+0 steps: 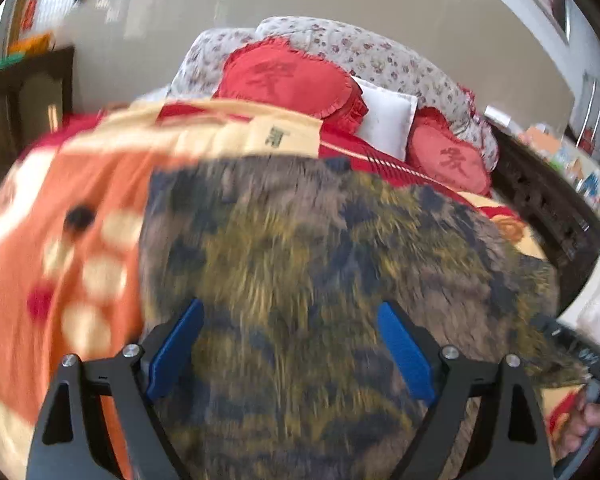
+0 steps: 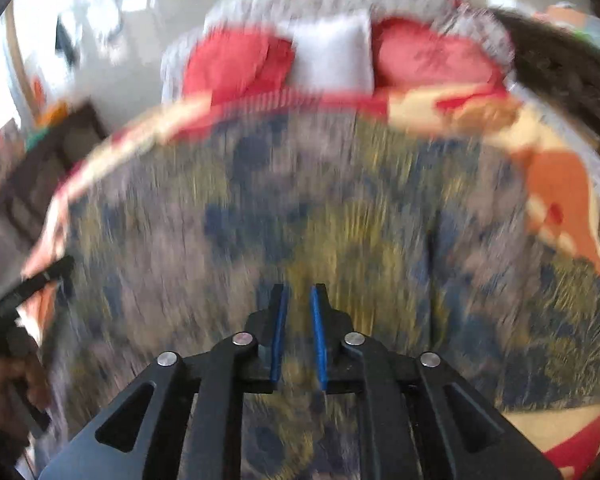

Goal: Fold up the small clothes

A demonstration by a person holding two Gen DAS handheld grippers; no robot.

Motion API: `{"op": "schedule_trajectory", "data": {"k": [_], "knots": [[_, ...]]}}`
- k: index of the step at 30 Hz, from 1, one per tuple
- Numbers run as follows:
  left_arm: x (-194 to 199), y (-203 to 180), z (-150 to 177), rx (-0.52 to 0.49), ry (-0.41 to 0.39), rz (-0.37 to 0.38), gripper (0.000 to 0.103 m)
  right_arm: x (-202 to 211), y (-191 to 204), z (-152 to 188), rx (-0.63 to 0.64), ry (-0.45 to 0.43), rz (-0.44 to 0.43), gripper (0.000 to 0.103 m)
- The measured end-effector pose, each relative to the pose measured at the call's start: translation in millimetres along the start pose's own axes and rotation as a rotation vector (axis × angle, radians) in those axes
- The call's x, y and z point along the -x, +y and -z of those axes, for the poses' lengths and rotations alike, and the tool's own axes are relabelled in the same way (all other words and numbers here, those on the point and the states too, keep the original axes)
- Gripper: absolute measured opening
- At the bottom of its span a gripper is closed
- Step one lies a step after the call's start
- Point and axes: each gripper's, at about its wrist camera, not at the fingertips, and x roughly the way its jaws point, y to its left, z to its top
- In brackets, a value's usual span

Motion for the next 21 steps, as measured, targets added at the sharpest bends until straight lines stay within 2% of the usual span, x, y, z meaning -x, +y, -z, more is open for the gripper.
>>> {"op": "schedule_trajectory", "data": {"k": [1, 3, 5, 8, 13, 16, 19, 21], "knots": [[-10, -1, -6, -0.015, 0.016, -0.022, 0.092, -5, -1, -4, -0.005, -0.007, 0.011, 0.000], [-39, 0, -13, -0.024, 0.081, -0.092, 0.092, -30, 5, -10, -0.006, 0.043, 0.017, 0.000], [-60, 4, -7, -0.024, 0.128, -0.130, 0.093, -41, 4, -6, 0.025, 0.031, 0.043, 0.000], [-61, 4, 4, -0.039, 0.088, -0.130, 0.095, -50, 0, 7, 0.054, -0.013, 0.049, 0.000], [-66, 7, 2, -0.036, 0.108, -0.095, 0.102, -50, -4, 10, 0.069, -0.019, 0.054, 0.000], [-53, -1, -3, -0.058, 0.111, -0.121, 0.098, -35, 9, 2, 0.095, -0.013, 0.110, 0.000], [-24, -5, 2, -0.017, 0.079, -0.077, 0.095, 4, 24, 7, 0.092, -0.093, 0.064, 0.000], [-4, -8, 13, 0.009, 0.059, -0.042, 0.095, 9, 38, 22, 0.107, -0.050, 0.071, 0.000]]}}
